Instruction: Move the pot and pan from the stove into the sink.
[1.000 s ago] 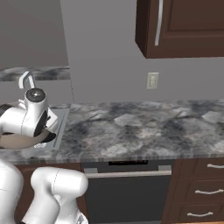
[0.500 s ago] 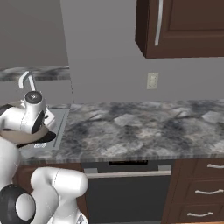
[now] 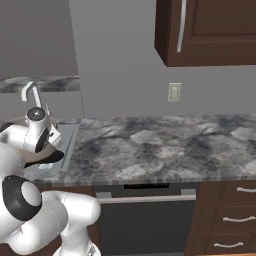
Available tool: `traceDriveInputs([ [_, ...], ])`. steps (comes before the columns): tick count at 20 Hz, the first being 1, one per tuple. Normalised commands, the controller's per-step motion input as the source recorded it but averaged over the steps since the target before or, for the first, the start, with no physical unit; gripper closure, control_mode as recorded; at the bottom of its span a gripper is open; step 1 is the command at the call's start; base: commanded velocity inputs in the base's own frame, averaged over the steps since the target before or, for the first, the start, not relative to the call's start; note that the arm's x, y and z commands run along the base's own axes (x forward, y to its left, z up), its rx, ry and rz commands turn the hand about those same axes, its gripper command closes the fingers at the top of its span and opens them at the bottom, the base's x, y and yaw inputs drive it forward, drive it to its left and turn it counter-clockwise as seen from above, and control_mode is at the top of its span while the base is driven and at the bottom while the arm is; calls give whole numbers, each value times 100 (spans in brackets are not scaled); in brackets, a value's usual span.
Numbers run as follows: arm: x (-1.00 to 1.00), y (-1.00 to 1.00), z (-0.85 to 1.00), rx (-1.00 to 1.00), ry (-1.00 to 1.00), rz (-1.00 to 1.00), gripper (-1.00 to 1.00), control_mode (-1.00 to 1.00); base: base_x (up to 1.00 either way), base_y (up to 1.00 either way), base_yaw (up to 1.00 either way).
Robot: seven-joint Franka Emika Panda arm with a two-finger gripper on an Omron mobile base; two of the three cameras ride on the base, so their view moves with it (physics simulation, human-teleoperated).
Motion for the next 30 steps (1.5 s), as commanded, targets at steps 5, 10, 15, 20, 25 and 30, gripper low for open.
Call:
traceDriveInputs([
  [5, 33, 26, -18, -3, 0, -6, 100, -100, 0, 0, 0],
  [10, 22, 20, -14, -1, 2, -4, 100, -100, 0, 0, 0],
  [15, 1, 1, -4, 0, 1, 0, 100, -100, 0, 0, 0],
  [20, 19, 15, -26, -1, 2, 0, 100, -100, 0, 0, 0],
  [25, 35, 18, -25, -2, 0, -2, 100, -100, 0, 0, 0],
  [30, 40, 25, -32, -3, 0, -3, 100, -100, 0, 0, 0],
])
